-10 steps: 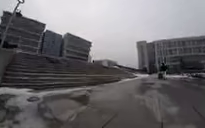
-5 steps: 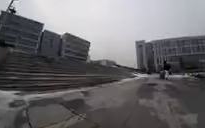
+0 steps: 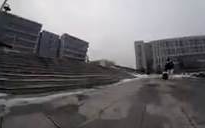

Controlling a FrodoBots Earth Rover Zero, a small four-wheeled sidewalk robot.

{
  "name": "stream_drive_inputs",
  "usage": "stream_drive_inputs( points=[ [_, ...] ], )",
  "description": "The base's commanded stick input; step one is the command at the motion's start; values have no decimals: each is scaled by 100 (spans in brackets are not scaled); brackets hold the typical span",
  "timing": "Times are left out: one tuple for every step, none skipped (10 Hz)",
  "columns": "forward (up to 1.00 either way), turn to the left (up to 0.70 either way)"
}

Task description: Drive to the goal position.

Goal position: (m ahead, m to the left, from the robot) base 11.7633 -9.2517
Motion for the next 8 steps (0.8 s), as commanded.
stream_drive_inputs(
  points=[
    [100,0],
    [100,0],
    [100,0],
    [100,0],
    [100,0],
    [100,0],
    [100,0],
    [100,0]
  ],
)
